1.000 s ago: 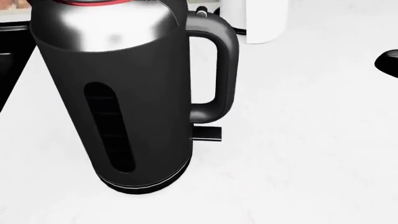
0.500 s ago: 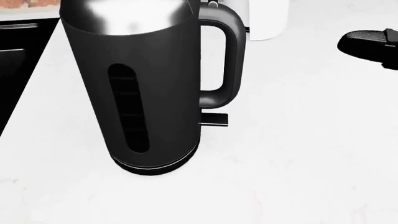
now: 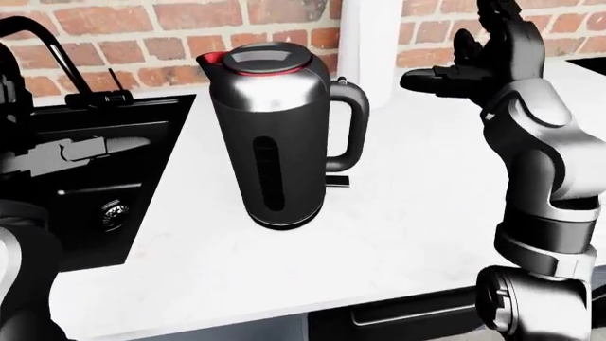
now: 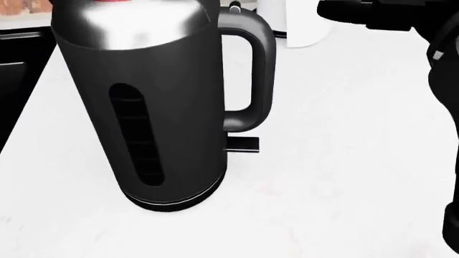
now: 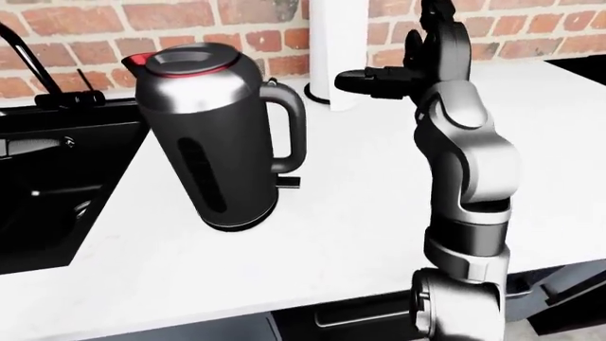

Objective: Press the button to open the lid of the electric kettle.

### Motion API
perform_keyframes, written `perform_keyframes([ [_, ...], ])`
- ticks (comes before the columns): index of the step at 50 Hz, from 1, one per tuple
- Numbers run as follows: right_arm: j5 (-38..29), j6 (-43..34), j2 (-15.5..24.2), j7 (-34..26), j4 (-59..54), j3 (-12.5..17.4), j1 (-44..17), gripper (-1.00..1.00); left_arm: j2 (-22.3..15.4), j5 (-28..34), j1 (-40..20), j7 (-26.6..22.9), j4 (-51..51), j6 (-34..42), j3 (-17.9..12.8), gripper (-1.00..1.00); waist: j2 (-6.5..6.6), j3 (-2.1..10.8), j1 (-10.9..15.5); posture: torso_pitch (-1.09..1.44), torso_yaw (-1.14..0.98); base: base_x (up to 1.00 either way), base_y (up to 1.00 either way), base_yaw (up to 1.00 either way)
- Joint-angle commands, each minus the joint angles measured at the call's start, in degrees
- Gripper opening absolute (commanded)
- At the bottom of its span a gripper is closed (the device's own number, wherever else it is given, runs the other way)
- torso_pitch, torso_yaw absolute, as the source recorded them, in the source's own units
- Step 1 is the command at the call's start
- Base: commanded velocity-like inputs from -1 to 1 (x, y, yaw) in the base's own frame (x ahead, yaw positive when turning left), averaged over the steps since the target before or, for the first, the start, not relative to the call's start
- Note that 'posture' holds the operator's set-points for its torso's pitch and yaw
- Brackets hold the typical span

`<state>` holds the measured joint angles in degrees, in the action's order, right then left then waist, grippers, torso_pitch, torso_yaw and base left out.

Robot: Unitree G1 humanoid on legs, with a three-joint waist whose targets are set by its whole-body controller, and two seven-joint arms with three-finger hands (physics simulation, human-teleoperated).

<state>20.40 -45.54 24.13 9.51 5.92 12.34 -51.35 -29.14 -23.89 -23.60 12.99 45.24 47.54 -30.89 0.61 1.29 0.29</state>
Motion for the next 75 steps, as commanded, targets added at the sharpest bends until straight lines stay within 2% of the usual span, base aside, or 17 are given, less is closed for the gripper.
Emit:
perform_keyframes([
  [1, -1.0, 1.5, 0.5, -0.4, 1.7, 0.3, -2.5, 1.0, -1.0, 0.0, -1.1, 0.3, 1.0, -1.3, -0.6, 1.0, 0.06, 1.29, -0.1, -0.1, 0.0, 0.0, 0.0, 0.0],
  [4, -1.1, 1.0, 0.2, -0.8, 1.4, 0.4, -3.7, 1.0, -0.8, -0.3, -0.5, -0.4, 1.0, -2.4, -0.4, 1.0, 0.1, 1.24, 0.0, -0.1, 0.0, 0.0, 0.0, 0.0],
  [5, -1.1, 0.9, 0.1, -0.9, 1.1, 0.4, -4.2, 1.0, -1.2, 1.5, 0.8, -1.7, 1.3, -4.4, 0.5, 1.0, 0.1, 1.22, -0.1, -0.1, 0.0, 0.0, 0.0, 0.0],
  [6, -1.1, 1.1, -0.1, -1.0, 0.7, 0.3, -4.6, 1.0, -0.2, 0.6, 0.6, -2.3, 2.0, -5.9, -0.4, 1.0, 0.12, 1.16, 0.0, -0.1, 0.0, 0.0, 0.0, 0.0],
  [16, -2.2, 1.0, -0.7, -1.6, -2.1, -0.9, -8.5, 1.0, -0.4, 1.0, 0.6, -2.8, 1.9, -5.5, -0.6, 1.0, 0.1, 1.21, -0.2, -0.12, 0.0, 0.0, 0.0, 0.0],
  [22, -3.2, 1.0, -1.7, -2.3, -3.0, -1.7, -9.9, 1.0, -0.4, 0.8, 0.4, -2.6, 1.6, -4.5, -0.8, 1.0, 0.23, 2.69, -0.2, -0.18, 0.0, 0.0, 0.0, 0.0],
  [31, -4.3, 1.0, -2.9, -3.0, -4.1, -2.4, -11.5, 1.0, -0.5, 0.5, 0.4, -2.3, 1.8, -5.1, -1.0, 1.0, 0.34, 6.04, -0.2, -0.25, 0.0, 0.0, 0.0, 0.0],
  [36, -4.8, 1.1, -3.8, -3.3, -4.6, -2.9, -12.1, 1.0, -0.8, -0.7, -0.2, -1.6, 1.8, -4.3, -1.6, 1.0, 0.42, 7.19, -0.1, -0.25, 0.0, 0.0, 0.0, 0.0],
  [39, -5.4, 1.5, -4.3, -3.7, -5.3, -3.3, -12.6, 1.0, -1.0, -0.5, 0.1, -1.3, 1.4, -4.4, -0.9, 1.0, 0.55, 7.63, -0.1, -0.25, 0.0, 0.0, 0.0, 0.0],
  [63, -10.0, 8.4, -9.6, -6.3, -16.4, -5.9, -14.5, 1.0, -1.4, -1.4, -0.5, -0.7, 1.9, -2.3, -1.1, 1.0, 1.04, 8.85, 0.2, -0.25, 0.0, 0.0, 0.0, 0.0],
  [75, -11.1, 8.4, -11.7, -6.9, -16.2, -6.6, -13.5, 1.0, -1.7, -2.0, -0.4, -0.4, 2.0, -2.2, -1.2, 1.0, 1.0, 9.21, 0.4, -0.25, 0.0, 0.0, 0.0, 0.0],
])
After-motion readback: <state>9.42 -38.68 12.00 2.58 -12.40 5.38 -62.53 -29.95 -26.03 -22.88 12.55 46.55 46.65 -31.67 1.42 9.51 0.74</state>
